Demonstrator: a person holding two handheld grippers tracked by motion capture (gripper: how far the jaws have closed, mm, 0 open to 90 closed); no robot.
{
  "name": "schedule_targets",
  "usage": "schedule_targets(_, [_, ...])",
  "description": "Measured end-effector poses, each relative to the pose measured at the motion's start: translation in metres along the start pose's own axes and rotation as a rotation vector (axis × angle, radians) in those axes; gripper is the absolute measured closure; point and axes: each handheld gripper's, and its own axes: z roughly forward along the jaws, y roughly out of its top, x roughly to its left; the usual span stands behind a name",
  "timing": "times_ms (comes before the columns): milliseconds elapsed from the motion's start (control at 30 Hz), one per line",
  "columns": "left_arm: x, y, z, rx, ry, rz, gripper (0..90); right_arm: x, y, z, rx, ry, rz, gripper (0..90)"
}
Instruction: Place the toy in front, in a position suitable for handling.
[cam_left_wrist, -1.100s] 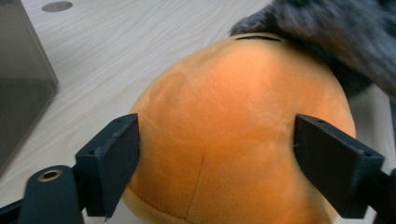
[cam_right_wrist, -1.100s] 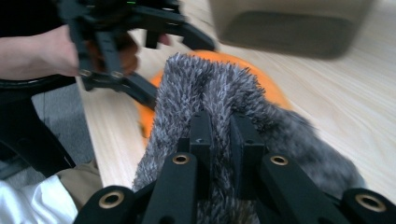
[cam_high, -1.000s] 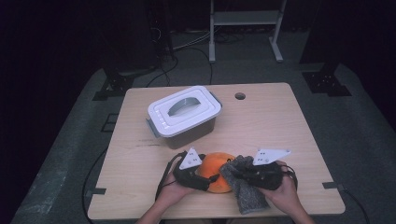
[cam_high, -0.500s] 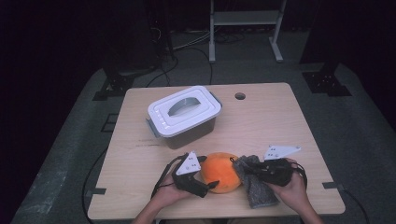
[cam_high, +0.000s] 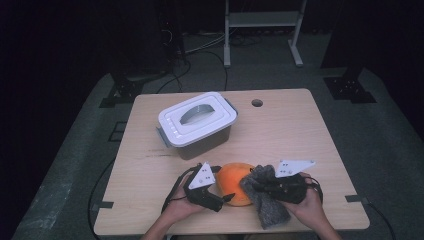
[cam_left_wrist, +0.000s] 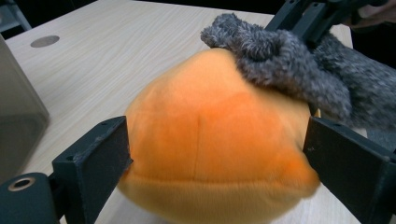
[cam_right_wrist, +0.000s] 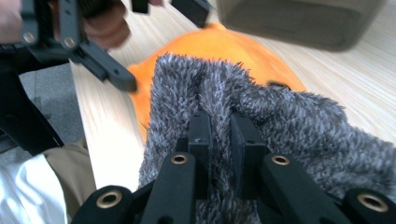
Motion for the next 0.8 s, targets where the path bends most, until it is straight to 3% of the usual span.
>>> schedule_targets(33, [0.0,0.0,0.0,0.0,0.0,0.0,15.6,0.0,0.0,0.0,0.0,0.0,0.0,79.5])
schedule_targets(133, [-0.001,0.0,-0.002,0.019,0.0,0.02,21.6,-0.004,-0.002,-0.004,0.014,-0.02,0.013,79.5])
schedule_targets(267, [-0.001,-0.002,0.004,0.03,-0.012,0.013,20.0,0.003,0.008,-0.005,-0.027,-0.007,0.001,79.4])
schedule_targets(300, [-0.001,-0.002,0.006,0.036,-0.006,0.019,19.4,0.012,0.017,-0.001,-0.03,-0.006,-0.041,78.9])
schedule_targets(333, [-0.001,-0.002,0.006,0.036,-0.006,0.019,19.2,0.012,0.017,-0.001,-0.03,-0.006,-0.041,78.9])
schedule_targets(367, [-0.001,-0.002,0.006,0.032,-0.006,0.015,19.1,0.014,0.019,0.005,-0.006,-0.024,-0.075,78.6])
schedule_targets(433, [-0.001,-0.002,0.005,0.031,-0.004,0.017,17.4,0.013,0.018,0.008,0.004,-0.022,-0.072,78.7])
schedule_targets(500, [0.0,-0.001,0.002,0.009,0.014,0.008,12.3,0.01,0.013,0.011,0.018,-0.008,-0.072,78.7])
schedule_targets(567, [0.003,0.003,-0.001,-0.044,0.053,-0.048,11.4,0.01,0.006,0.01,0.039,0.03,-0.069,78.8])
schedule_targets(733, [0.003,-0.001,0.003,-0.018,0.042,-0.046,14.1,0.012,0.002,0.007,0.06,0.069,-0.075,78.7])
schedule_targets(800, [0.0,-0.001,0.004,-0.007,0.029,-0.032,18.2,0.011,0.005,0.004,0.036,0.091,-0.053,78.9])
